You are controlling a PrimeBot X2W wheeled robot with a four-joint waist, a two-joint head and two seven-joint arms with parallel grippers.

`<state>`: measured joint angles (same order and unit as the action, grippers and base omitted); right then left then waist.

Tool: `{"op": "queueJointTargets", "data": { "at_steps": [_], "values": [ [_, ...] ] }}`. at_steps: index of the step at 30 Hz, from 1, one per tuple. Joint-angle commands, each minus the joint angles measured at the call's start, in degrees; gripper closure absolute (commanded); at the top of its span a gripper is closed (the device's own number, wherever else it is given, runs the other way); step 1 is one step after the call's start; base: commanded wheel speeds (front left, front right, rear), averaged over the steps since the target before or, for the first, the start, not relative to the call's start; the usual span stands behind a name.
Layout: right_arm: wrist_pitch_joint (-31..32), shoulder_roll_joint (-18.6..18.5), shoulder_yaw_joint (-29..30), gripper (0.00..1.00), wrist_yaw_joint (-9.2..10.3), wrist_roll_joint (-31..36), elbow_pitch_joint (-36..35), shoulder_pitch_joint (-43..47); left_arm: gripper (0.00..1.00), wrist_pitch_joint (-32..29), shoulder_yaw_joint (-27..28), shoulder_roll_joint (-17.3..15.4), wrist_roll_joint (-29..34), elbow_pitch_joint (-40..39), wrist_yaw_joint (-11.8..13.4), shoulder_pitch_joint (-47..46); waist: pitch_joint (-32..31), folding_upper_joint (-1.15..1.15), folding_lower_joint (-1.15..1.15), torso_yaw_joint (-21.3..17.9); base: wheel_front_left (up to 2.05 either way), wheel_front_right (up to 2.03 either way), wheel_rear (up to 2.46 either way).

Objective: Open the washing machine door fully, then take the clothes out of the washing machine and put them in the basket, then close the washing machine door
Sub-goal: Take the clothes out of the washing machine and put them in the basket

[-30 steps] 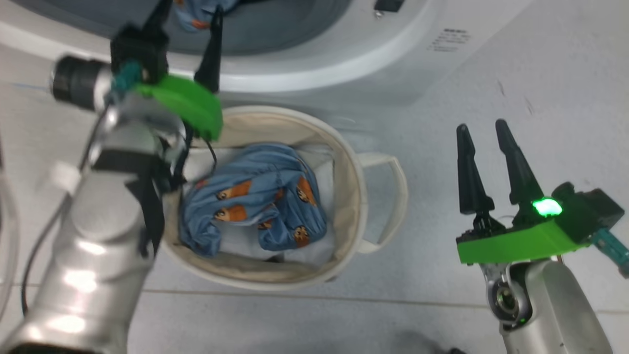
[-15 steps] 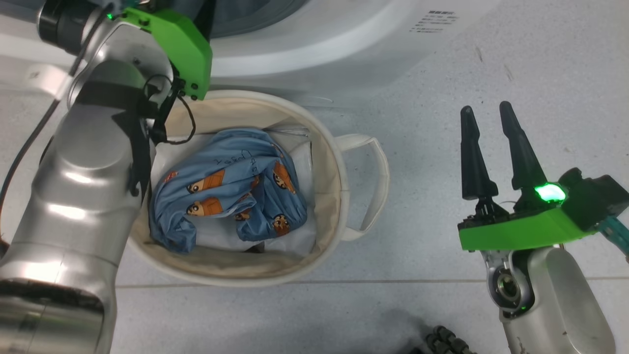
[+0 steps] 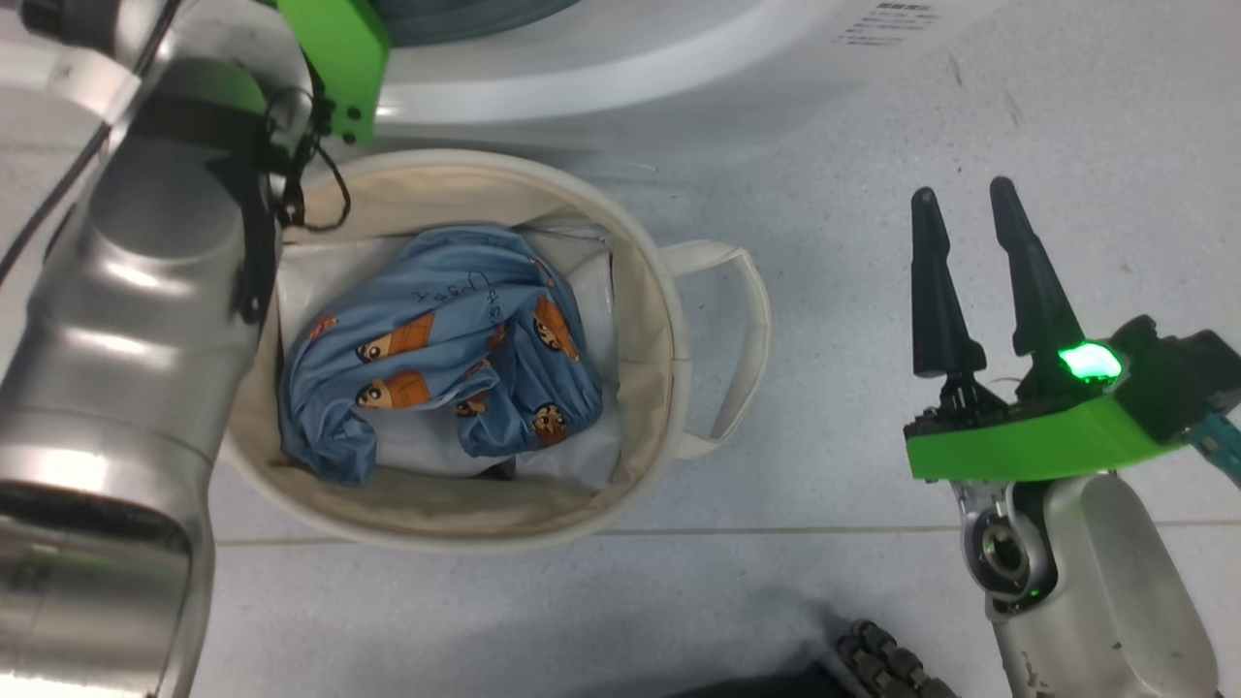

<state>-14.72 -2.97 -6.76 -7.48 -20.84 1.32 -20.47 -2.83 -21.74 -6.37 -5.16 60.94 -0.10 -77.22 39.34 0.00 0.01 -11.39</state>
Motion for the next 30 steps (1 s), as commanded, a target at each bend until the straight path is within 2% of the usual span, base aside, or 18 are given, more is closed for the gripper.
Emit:
{"op": "queueJointTargets", "data": {
  "at_steps": [1, 7, 11, 12, 13, 14, 20, 26, 30],
  "values": [
    [-0.28, 0.1, -1.12, 0.0, -0.01, 0.15, -1.92, 0.08, 0.0, 0.61, 0.4, -1.5, 0.53, -0.42, 1.12, -2.97, 0.62, 0.0, -0.01, -0.11, 0.0, 0.0, 0.0],
    [-0.28, 0.1, -1.21, 0.0, -0.01, 0.09, -2.23, -0.56, 0.0, 1.79, 0.16, -1.19, 0.76, 3.04, 3.11, -6.1, 1.97, 0.0, -0.01, -0.36, 0.0, 0.0, 0.0],
    [-0.28, 0.1, -1.1, 0.0, -0.01, 0.11, -2.4, -0.89, 0.0, 2.56, -0.32, -0.7, 0.59, 5.52, 2.75, -7.85, 2.67, 0.0, -0.01, -0.43, 0.0, 0.0, 0.0],
    [-0.28, 0.1, -1.06, 0.0, -0.01, 0.14, -2.42, -0.95, 0.06, 2.8, -0.51, -0.56, 0.59, 6.04, 2.61, -8.14, 2.76, 0.0, -0.01, -0.41, 0.0, 0.0, 0.0],
    [-0.28, 0.1, -1.04, 0.0, -0.01, 0.16, -2.46, -1.02, 0.86, 3.01, -0.59, -0.39, 0.45, 6.56, 2.35, -8.41, 2.86, 0.0, -0.01, -0.38, 0.0, 0.0, 0.0],
    [-0.28, 0.1, -1.01, 0.0, -0.01, 0.2, -2.48, -1.09, 1.0, 3.19, -0.56, -0.24, 0.21, 7.07, 2.17, -8.65, 2.91, 0.0, -0.01, -0.32, 0.0, 0.0, 0.0],
    [-0.28, 0.1, -1.03, 0.0, -0.01, 0.56, -2.49, -1.31, 1.0, 5.58, -0.43, 0.34, -0.89, 9.11, 2.22, -9.07, 2.25, 0.0, -0.01, 0.36, 0.0, 0.0, 0.0],
    [-0.28, 0.1, -1.3, 0.0, -0.01, 1.25, -1.67, -0.36, 1.0, 14.36, 1.24, 0.85, -3.4, 8.69, 3.72, -6.62, -2.19, 0.0, -0.01, 1.84, 0.0, 0.0, 0.0],
    [-0.28, 0.1, -1.63, 0.0, -0.01, 1.62, -0.94, 0.62, 1.0, 17.32, 2.84, 1.18, -5.47, 5.92, 4.04, -3.28, -5.97, 0.0, -0.01, 2.95, 0.0, 0.0, 0.0]
  ]
}}
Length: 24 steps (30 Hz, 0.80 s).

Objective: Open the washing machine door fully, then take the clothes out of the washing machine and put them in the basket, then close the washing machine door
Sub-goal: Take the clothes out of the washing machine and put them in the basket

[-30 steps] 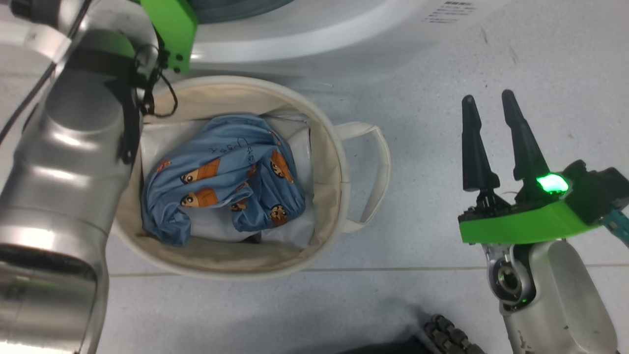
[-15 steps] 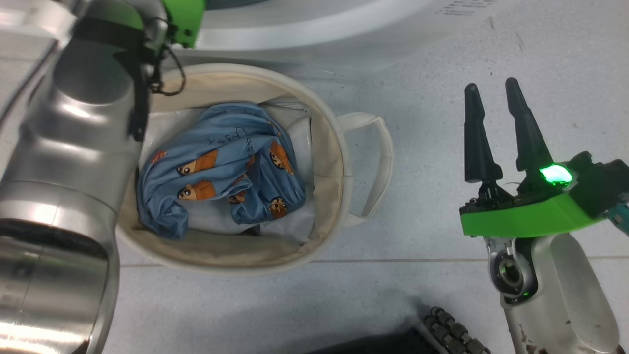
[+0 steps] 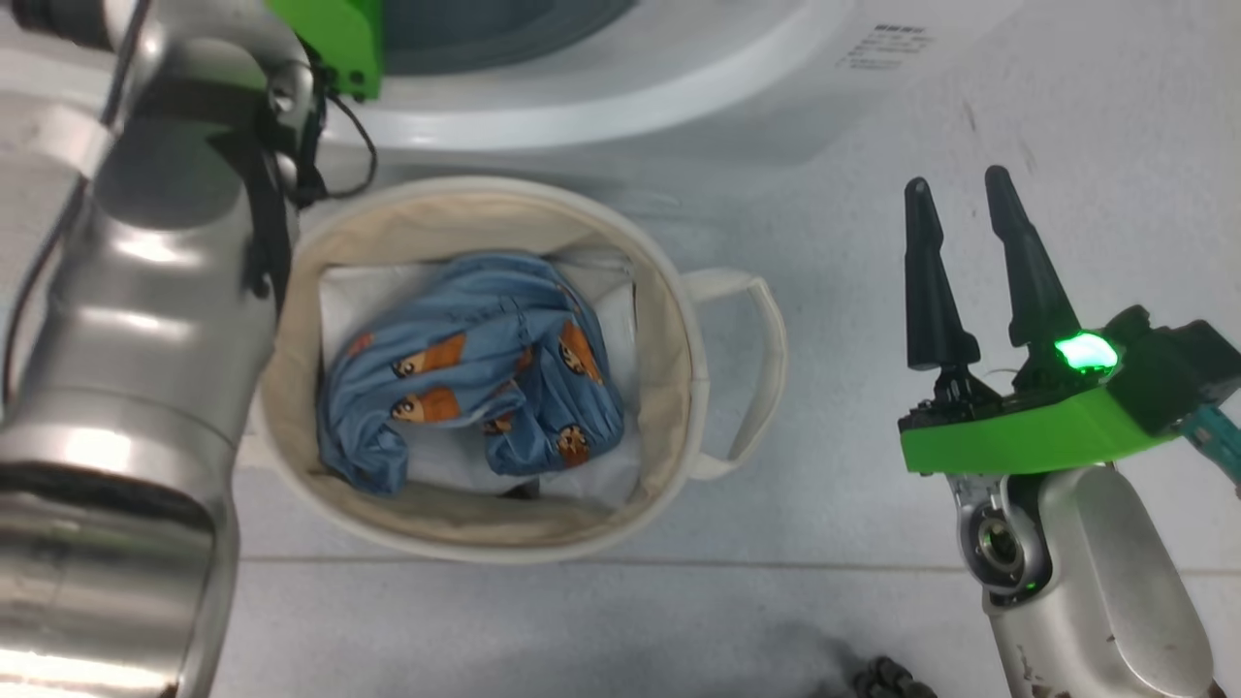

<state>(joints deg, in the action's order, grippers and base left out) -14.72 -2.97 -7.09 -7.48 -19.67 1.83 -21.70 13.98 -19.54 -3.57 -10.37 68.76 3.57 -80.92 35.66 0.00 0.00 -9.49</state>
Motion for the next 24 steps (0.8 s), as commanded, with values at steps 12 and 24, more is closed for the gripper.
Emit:
{"op": "queueJointTargets", "data": {
  "at_steps": [12, 24],
  "values": [
    [-0.28, 0.1, -1.98, 0.0, -0.01, 1.75, 0.86, 6.03, 1.0, 1.0, 4.87, -3.83, -0.86, -31.7, 2.68, 20.47, -13.17, 0.0, 0.0, 3.97, 0.0, 0.0, 0.0],
    [-0.28, 0.1, -1.85, 0.0, -0.01, 1.34, 2.33, 8.79, 1.0, 1.01, 11.71, -3.22, -1.81, -63.39, 4.21, 39.44, -20.13, 0.0, 0.0, 4.4, 0.0, 0.0, 0.0]
  ]
}}
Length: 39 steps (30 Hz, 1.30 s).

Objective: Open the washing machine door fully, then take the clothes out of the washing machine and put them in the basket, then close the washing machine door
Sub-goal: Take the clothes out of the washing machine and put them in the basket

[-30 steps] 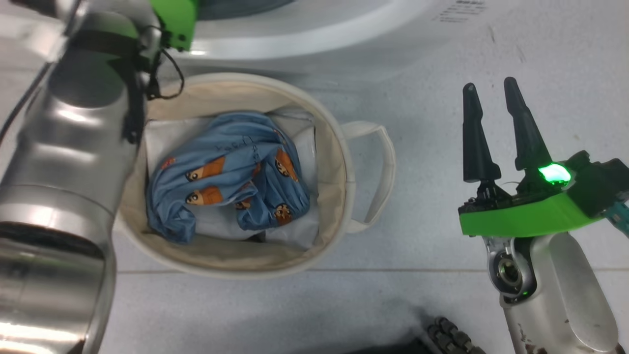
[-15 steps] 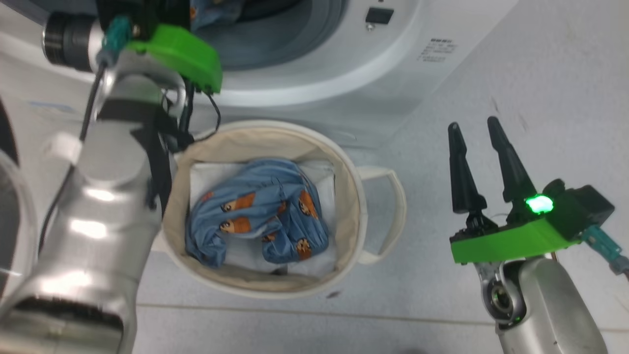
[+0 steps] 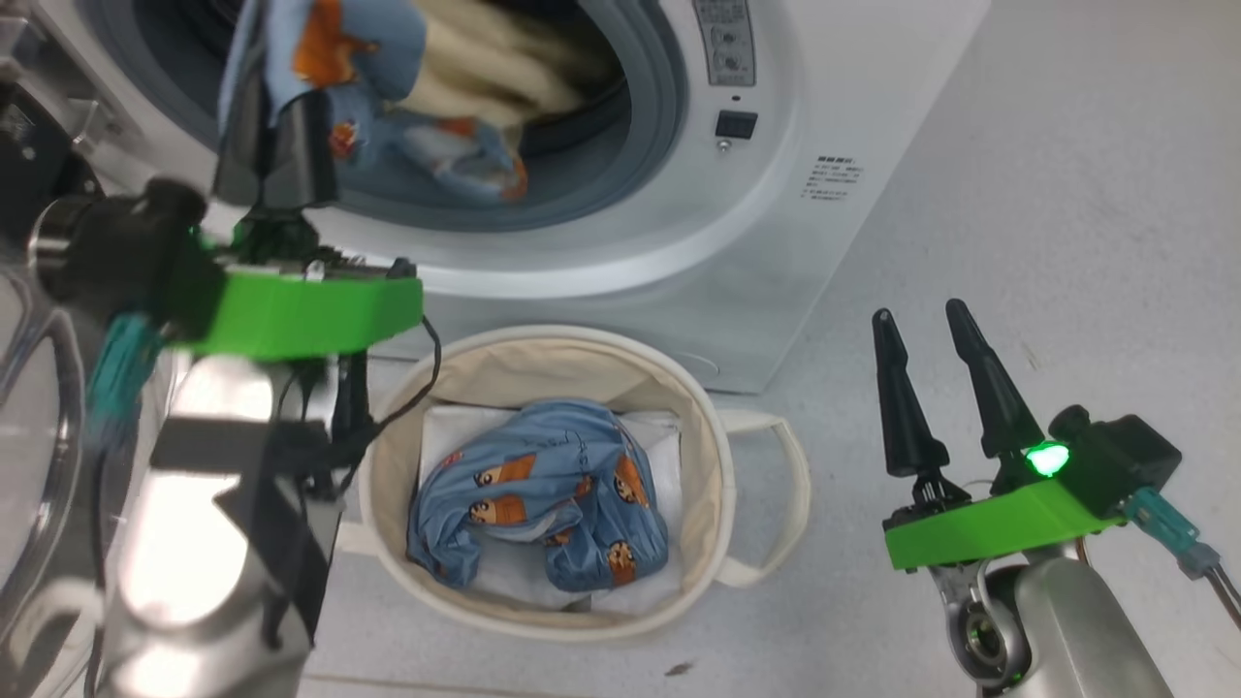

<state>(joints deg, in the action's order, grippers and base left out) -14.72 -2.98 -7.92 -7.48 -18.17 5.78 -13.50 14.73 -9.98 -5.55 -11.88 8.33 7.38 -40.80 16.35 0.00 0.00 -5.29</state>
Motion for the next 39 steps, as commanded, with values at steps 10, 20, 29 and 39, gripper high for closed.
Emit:
{"op": "queueJointTargets", "data": {
  "at_steps": [10, 20, 29, 39],
  "values": [
    [-0.28, 0.11, -1.34, 0.0, -0.01, -0.16, -1.05, 1.79, 1.0, 0.27, 2.7, 0.67, 0.92, -21.85, 0.99, 6.28, -3.41, 0.0, 0.0, 1.02, 0.0, 0.0, 0.0],
    [-0.28, 0.11, -1.57, 0.0, -0.01, -0.39, -0.61, 2.37, 1.0, 0.27, 1.83, 0.96, 2.07, -28.63, 1.94, 9.08, -4.89, 0.0, 0.0, 0.85, 0.0, 0.0, 0.0],
    [-0.28, 0.11, -1.64, 0.0, -0.01, -0.32, -0.41, 2.73, 1.0, 0.27, 2.18, 1.1, 2.62, -34.26, 2.41, 9.46, -5.29, 0.0, 0.0, 1.29, 0.0, 0.0, 0.0],
    [-0.28, 0.11, -1.95, 0.0, -0.01, -0.54, -0.27, 2.49, 1.0, 0.27, 1.58, 1.45, 4.07, -36.79, 2.3, 8.91, -4.7, 0.0, 0.0, 1.5, 0.0, 0.0, 0.0]
  ]
}}
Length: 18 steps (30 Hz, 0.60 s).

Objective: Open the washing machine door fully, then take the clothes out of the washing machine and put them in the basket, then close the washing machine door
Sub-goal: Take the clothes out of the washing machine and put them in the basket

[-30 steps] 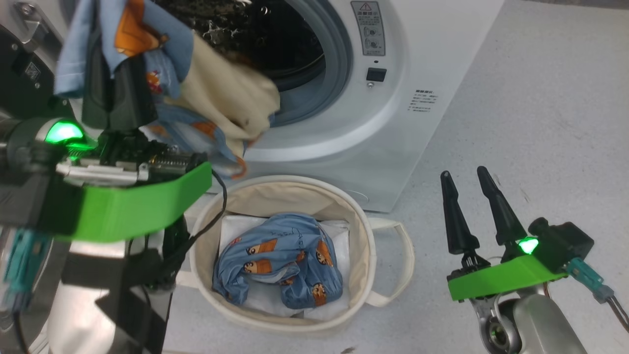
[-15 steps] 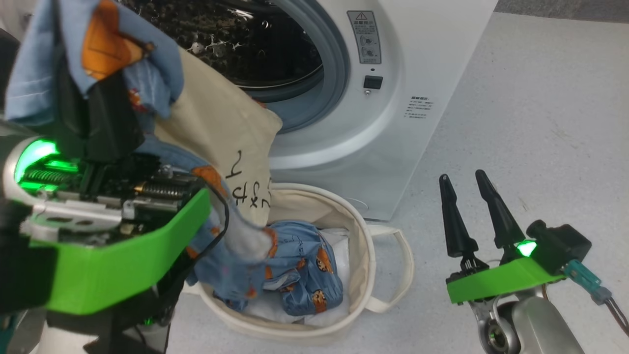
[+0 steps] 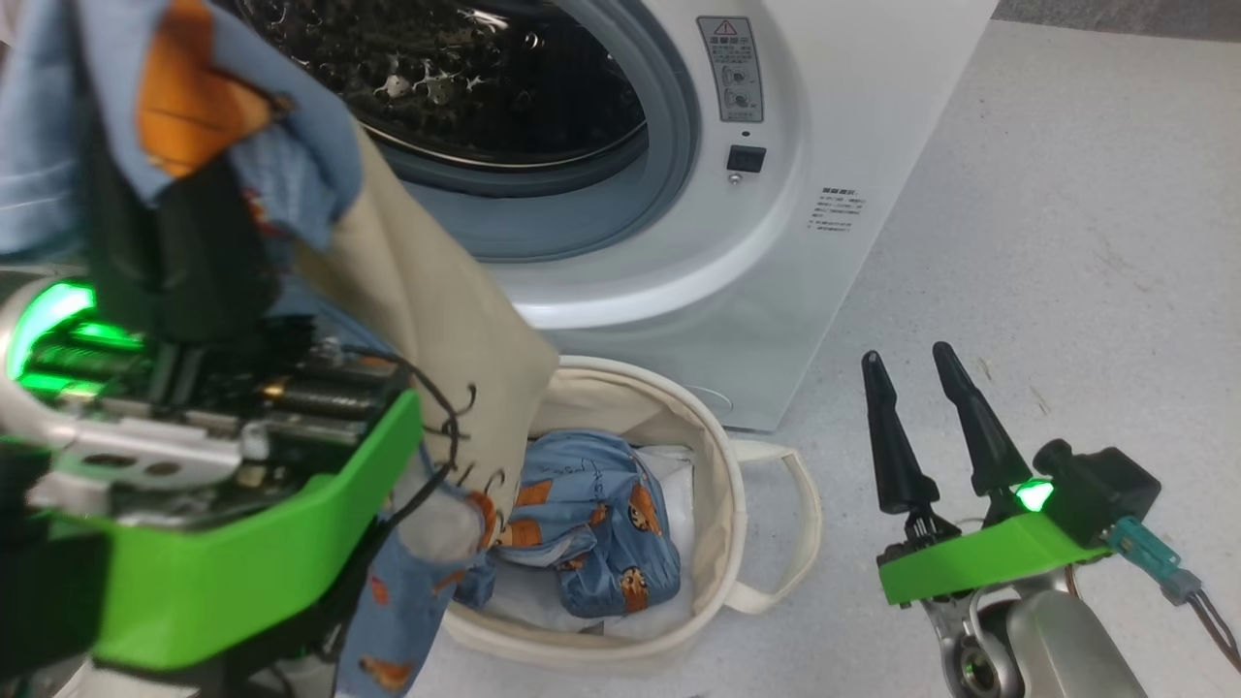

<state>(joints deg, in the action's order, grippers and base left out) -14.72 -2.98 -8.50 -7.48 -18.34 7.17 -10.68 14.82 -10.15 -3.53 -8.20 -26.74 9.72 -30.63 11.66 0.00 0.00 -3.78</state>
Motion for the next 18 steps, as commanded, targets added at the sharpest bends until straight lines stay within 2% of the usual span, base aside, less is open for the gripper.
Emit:
{"op": "queueJointTargets", "data": {
  "at_steps": [1, 18],
  "values": [
    [-0.28, 0.11, -1.42, 0.0, -0.01, -0.39, -1.63, -0.37, 1.0, 0.18, 1.35, -0.55, 0.62, -1.09, -0.18, -0.97, 0.07, 0.0, 0.0, -0.03, 0.0, 0.0, 0.0],
    [-0.28, 0.11, -0.92, 0.0, -0.01, -0.53, -2.31, -1.44, 1.0, 0.18, -3.52, -0.16, 1.38, 15.38, -1.71, 4.76, 3.46, 0.0, 0.0, -0.96, 0.0, 0.0, 0.0]
  ]
}}
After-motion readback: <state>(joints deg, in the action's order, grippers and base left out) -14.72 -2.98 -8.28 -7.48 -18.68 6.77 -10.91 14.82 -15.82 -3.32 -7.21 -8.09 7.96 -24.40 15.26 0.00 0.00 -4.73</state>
